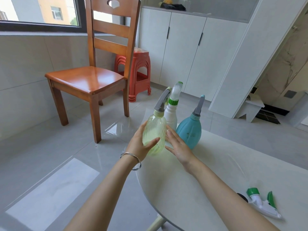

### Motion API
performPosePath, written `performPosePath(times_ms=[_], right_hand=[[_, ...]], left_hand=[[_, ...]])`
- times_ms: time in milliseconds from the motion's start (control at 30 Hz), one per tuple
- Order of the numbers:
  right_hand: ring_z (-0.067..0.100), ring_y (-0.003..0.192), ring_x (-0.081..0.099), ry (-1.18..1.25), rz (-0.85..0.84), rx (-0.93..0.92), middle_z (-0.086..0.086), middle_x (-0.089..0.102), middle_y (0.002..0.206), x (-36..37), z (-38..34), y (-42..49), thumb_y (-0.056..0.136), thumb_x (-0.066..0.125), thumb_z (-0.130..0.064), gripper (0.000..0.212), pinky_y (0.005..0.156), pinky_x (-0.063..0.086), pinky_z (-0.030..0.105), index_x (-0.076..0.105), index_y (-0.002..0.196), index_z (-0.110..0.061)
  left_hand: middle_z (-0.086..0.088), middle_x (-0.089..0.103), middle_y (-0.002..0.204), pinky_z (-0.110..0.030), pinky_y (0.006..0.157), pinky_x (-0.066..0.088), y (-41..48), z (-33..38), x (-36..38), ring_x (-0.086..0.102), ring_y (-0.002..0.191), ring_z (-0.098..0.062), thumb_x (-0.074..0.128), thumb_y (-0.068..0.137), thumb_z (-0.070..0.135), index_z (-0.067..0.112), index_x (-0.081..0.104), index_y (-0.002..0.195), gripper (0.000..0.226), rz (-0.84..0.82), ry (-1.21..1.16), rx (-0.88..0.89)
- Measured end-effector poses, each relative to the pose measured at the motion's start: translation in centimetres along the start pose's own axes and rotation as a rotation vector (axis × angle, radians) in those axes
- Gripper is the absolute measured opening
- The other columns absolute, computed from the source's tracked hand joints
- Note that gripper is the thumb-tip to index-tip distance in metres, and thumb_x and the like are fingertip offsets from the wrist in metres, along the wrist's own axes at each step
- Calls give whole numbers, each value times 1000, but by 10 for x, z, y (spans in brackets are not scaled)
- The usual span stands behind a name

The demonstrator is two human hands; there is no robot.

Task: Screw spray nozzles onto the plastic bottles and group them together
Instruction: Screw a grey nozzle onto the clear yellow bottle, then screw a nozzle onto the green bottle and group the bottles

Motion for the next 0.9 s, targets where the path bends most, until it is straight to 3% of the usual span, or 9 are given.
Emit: performPosePath(times_ms=[133, 200, 400, 500, 567, 633, 733, 900], right_hand=[[8, 136, 36, -24, -2, -3, -12, 37, 149, -2, -1, -4, 99, 34, -41, 44, 111, 34, 34, 32, 142, -37], [6, 134, 37, -35, 3, -7, -12, 37, 149, -5, -3, -8, 99, 34, -42, 44, 109, 34, 31, 33, 142, -36], [3, 134, 36, -89, 44, -77, -11, 39, 147, -33, -19, -44, 95, 42, -41, 47, 114, 30, 32, 39, 140, -31], [-4, 129, 39, -139, 44, -144, -15, 45, 140, -56, -29, -77, 85, 47, -48, 50, 100, 35, 8, 44, 134, -38], [-14, 122, 41, -177, 59, -167, -17, 47, 136, -76, -32, -100, 80, 50, -50, 49, 86, 36, -2, 45, 128, -43], [-22, 115, 42, -229, 92, -167, -20, 47, 134, -101, -32, -121, 79, 51, -51, 50, 84, 37, -1, 45, 128, -45], [-17, 119, 41, -305, 164, -178, -30, 46, 128, -145, -28, -151, 77, 54, -52, 48, 86, 35, -2, 45, 124, -53], [1, 131, 37, -333, 342, -133, -16, 42, 143, -231, -6, -186, 81, 62, -42, 51, 104, 30, 21, 45, 129, -44]], left_hand=[[-2, 38, 149, -40, 110, 36, -3, 1, -3, 38, 135, -21, 70, 80, 39, 21, 24, 147, 83, 9, -4, -29], [-1, 35, 151, -40, 110, 35, -5, 5, -8, 37, 136, -21, 70, 78, 42, 19, 24, 147, 86, 50, 35, -39], [1, 45, 134, -42, 104, 41, -31, 50, -34, 47, 124, -20, 69, 80, 38, 16, 39, 137, 68, 317, 69, 134], [12, 47, 119, -33, 93, 48, -57, 80, -34, 53, 109, -14, 68, 82, 35, 24, 46, 126, 50, 396, 37, 270], [18, 49, 114, -22, 88, 48, -72, 99, -20, 53, 104, -6, 67, 83, 34, 31, 46, 120, 42, 361, 24, 354], [22, 50, 115, -16, 86, 47, -84, 111, 4, 53, 103, 1, 63, 84, 38, 33, 46, 118, 38, 270, 16, 400], [16, 54, 120, -19, 92, 47, -94, 120, 48, 51, 108, 3, 60, 83, 44, 32, 47, 124, 45, 121, 68, 411], [8, 40, 145, -18, 104, 27, -94, 125, 129, 35, 132, -7, 59, 84, 50, 29, 26, 145, 72, -129, 260, 348]])
Point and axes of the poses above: each hand's wrist, its own y-axis towards the middle knuckle, its own x-axis out of the palm, z = x × y, the point moved 7 cm from there along y, towards the middle knuckle
